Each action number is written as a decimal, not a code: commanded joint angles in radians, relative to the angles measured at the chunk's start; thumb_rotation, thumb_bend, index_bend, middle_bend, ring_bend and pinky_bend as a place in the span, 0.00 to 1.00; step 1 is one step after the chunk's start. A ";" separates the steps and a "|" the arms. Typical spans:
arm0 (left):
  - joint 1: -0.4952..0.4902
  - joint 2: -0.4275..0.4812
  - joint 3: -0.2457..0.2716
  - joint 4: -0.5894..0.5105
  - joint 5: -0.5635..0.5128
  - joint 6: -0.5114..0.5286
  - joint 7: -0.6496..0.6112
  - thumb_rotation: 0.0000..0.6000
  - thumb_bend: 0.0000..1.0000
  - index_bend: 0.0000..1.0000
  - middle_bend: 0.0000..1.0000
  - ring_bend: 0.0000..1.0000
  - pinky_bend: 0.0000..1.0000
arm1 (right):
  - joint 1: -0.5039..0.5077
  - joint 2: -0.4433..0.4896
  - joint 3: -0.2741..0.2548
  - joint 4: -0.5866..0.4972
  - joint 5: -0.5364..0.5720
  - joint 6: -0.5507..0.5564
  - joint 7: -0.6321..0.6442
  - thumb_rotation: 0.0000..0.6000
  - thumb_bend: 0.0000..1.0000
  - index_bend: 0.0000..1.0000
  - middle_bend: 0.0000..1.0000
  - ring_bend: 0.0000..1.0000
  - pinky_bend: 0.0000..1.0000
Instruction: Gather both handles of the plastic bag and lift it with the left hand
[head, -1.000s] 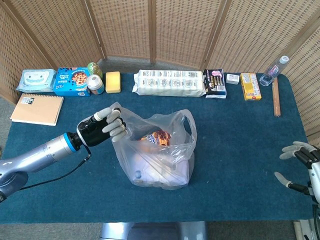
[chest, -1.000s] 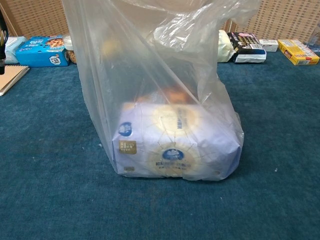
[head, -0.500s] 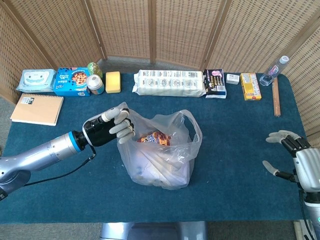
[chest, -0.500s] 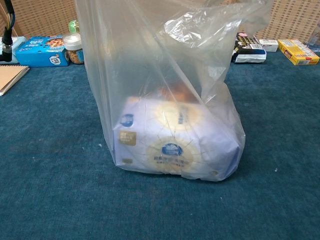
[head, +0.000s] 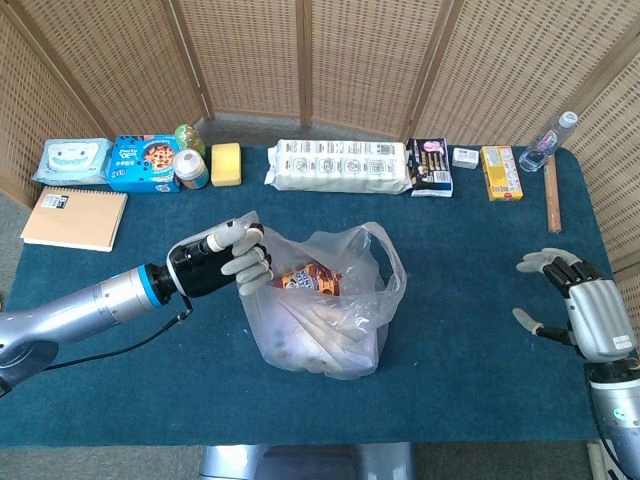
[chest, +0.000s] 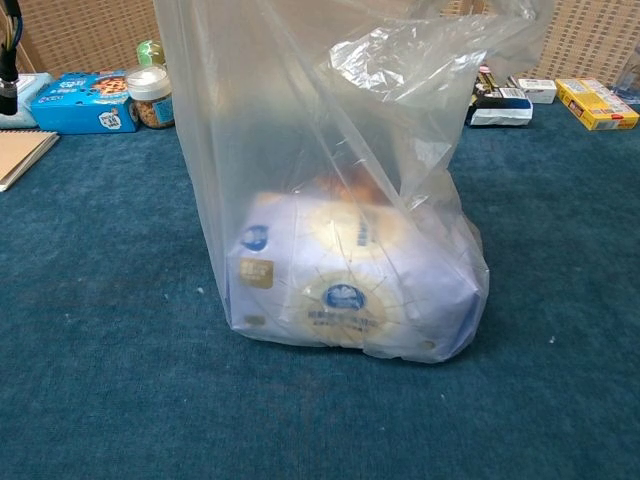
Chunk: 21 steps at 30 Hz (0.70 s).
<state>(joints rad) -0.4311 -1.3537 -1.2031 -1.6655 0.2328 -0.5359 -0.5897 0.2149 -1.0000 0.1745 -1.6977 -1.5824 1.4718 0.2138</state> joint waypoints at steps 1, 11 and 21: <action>0.004 0.001 -0.002 0.001 -0.004 -0.007 0.004 0.54 0.32 0.71 0.84 0.72 0.69 | 0.008 -0.013 -0.001 0.016 0.005 -0.008 -0.007 1.00 0.22 0.33 0.30 0.23 0.27; 0.010 0.002 0.004 0.008 -0.013 -0.034 0.017 0.54 0.32 0.71 0.84 0.72 0.69 | 0.038 -0.056 -0.005 0.034 0.002 -0.026 -0.018 1.00 0.20 0.33 0.30 0.23 0.26; 0.008 -0.003 0.004 -0.003 -0.022 -0.036 0.029 0.54 0.32 0.71 0.84 0.72 0.69 | 0.093 -0.109 0.006 0.003 -0.023 -0.050 -0.063 1.00 0.20 0.33 0.30 0.23 0.26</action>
<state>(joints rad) -0.4230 -1.3564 -1.1991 -1.6679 0.2116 -0.5721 -0.5608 0.3033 -1.1037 0.1786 -1.6902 -1.6036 1.4261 0.1568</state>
